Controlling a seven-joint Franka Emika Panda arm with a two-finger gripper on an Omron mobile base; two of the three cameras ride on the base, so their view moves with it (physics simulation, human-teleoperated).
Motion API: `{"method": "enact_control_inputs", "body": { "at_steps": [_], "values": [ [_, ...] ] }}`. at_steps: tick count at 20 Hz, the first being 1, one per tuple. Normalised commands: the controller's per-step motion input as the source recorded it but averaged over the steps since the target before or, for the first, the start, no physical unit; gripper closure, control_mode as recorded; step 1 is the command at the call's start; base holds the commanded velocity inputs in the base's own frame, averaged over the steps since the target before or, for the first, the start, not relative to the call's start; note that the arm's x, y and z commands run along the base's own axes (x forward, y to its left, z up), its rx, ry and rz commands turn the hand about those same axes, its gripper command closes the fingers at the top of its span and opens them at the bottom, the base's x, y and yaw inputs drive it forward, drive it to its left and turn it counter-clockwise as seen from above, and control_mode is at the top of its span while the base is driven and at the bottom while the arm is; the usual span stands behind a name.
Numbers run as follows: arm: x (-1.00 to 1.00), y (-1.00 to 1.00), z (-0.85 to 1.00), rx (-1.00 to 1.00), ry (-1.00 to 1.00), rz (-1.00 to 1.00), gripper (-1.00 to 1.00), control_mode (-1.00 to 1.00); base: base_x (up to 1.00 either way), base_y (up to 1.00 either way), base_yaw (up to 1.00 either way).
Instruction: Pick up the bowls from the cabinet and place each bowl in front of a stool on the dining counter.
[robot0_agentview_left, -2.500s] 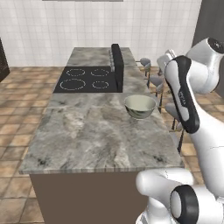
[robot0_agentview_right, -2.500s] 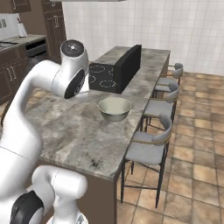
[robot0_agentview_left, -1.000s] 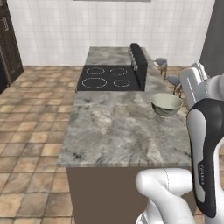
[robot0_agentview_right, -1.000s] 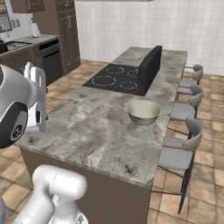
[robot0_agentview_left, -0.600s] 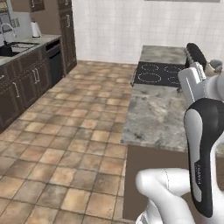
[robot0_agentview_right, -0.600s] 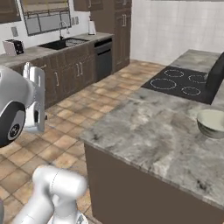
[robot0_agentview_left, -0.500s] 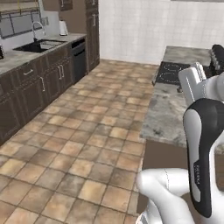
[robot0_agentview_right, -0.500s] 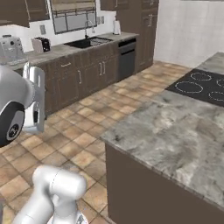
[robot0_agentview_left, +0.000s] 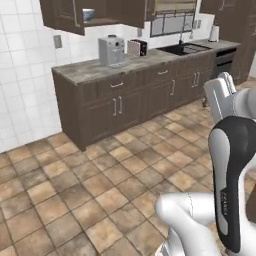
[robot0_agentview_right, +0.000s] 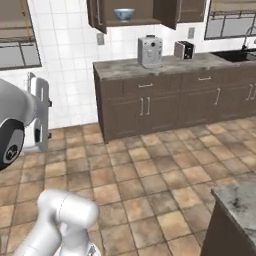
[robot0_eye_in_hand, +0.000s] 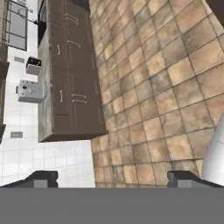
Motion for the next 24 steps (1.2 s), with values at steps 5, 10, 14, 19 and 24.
{"method": "enact_control_inputs", "body": {
  "at_steps": [5,10,14,19,24],
  "values": [
    [0.0,0.0,0.0,0.0,0.0,0.0,-1.0,1.0,1.0,0.37,0.54],
    [0.0,0.0,0.0,0.0,0.0,0.0,-1.0,1.0,1.0,0.3,0.36],
    [0.0,0.0,0.0,0.0,0.0,0.0,-1.0,1.0,1.0,-0.1,0.13],
    [0.0,0.0,0.0,0.0,0.0,0.0,-1.0,1.0,1.0,-0.42,0.09],
    [0.0,0.0,0.0,0.0,0.0,0.0,-1.0,1.0,1.0,-0.93,0.12]
  ]
}}
